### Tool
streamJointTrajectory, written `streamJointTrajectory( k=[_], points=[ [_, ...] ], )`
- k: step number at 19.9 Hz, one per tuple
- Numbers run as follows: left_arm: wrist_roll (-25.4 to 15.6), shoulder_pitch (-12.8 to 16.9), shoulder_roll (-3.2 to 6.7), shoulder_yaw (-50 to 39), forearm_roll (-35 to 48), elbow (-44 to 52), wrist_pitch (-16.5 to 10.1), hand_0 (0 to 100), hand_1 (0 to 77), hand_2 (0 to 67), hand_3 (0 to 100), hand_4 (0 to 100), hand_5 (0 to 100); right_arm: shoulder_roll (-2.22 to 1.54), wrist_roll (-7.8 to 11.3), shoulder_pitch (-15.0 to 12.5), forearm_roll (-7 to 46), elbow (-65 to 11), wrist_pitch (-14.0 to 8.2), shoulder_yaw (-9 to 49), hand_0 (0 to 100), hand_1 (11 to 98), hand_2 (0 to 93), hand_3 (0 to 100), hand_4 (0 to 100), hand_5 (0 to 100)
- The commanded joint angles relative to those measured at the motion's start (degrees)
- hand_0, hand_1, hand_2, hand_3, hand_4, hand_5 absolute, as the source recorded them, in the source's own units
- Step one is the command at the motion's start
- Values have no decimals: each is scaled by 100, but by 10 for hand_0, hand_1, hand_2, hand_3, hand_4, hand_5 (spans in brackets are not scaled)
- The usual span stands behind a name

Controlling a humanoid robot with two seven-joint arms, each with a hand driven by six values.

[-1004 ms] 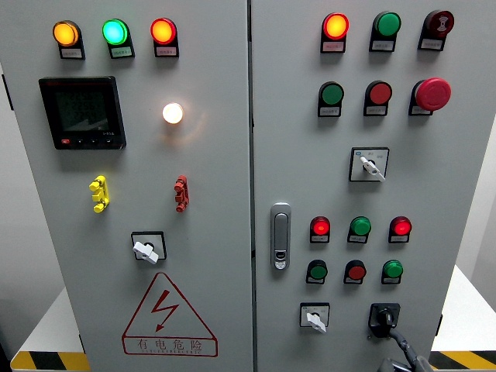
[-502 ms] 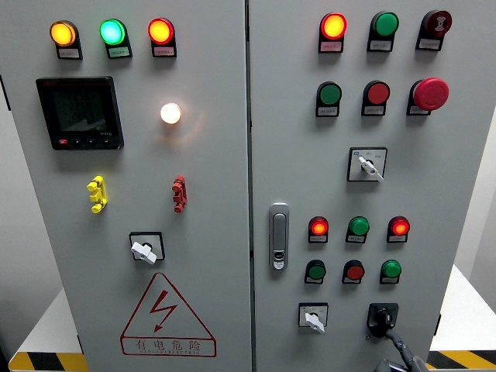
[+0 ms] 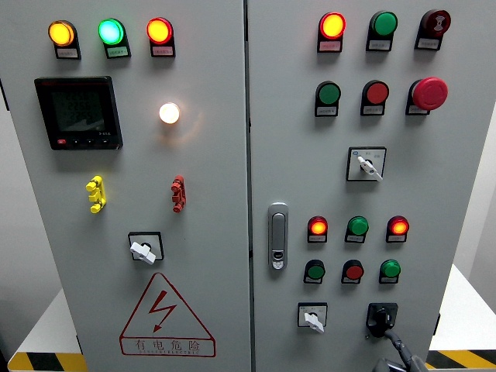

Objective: Trip black knob to open circuit
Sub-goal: 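Grip the black rotary knob with the right hand and twist it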

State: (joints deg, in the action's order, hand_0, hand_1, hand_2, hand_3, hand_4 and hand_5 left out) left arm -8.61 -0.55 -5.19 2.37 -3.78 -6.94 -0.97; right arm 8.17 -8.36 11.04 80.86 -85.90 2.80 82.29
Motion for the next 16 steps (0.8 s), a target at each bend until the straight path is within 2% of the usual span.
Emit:
streamJointTrajectory(
  k=[1,16],
  points=[
    [0,-7,1,0,0,0,0,0,30,130,213,66,15,0,-8,4,0,-14,2,-28,1000,912,35,867,997,1000],
    [0,2,1,0,0,0,0,0,30,130,213,66,15,0,-69,4,-9,-58,10,-90,1000,907,37,862,994,1000]
  ],
)
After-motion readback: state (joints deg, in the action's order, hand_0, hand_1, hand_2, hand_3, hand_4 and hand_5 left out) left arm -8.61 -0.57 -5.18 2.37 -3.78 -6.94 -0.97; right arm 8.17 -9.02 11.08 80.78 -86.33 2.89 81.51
